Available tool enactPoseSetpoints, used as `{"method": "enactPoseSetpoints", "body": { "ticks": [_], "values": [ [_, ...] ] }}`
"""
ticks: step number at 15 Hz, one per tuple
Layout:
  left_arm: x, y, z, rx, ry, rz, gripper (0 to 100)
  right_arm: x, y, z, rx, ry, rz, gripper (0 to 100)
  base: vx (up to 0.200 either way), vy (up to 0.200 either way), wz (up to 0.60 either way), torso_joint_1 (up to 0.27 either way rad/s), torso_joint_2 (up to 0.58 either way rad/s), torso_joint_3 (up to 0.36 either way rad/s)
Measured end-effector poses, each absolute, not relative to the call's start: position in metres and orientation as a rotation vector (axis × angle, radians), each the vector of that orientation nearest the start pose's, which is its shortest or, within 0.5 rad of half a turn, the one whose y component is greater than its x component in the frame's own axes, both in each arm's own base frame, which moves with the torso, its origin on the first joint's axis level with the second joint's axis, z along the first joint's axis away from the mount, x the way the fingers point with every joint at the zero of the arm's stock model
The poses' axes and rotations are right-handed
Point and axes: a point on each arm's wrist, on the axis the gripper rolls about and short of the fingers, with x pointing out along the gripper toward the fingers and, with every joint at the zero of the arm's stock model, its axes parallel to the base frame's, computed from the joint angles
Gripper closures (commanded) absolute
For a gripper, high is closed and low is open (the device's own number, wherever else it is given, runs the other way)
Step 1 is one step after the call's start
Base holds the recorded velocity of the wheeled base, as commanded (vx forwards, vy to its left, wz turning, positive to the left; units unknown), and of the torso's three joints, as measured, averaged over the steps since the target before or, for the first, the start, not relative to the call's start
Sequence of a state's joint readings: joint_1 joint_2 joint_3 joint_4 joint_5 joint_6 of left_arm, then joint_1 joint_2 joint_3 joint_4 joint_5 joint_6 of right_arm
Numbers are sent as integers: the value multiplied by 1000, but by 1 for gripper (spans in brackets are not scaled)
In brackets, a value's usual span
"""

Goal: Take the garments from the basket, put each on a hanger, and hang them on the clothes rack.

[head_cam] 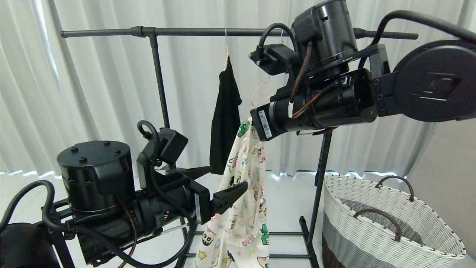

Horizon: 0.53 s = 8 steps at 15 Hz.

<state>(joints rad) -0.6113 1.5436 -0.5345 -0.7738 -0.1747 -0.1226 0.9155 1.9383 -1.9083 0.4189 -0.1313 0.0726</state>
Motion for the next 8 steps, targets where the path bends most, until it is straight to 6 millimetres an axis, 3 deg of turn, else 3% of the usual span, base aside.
{"method": "enactPoseSetpoints", "body": {
  "ticks": [4, 8],
  "values": [
    [219, -144, 145, -56, 376, -705, 0, 219, 306, 313, -155, 398, 799, 100, 0, 0, 0, 0, 0, 0],
    [232, -149, 110, -24, 503, -672, 0, 215, 303, 321, -141, 396, 799, 100, 0, 0, 0, 0, 0, 0]
  ]
}}
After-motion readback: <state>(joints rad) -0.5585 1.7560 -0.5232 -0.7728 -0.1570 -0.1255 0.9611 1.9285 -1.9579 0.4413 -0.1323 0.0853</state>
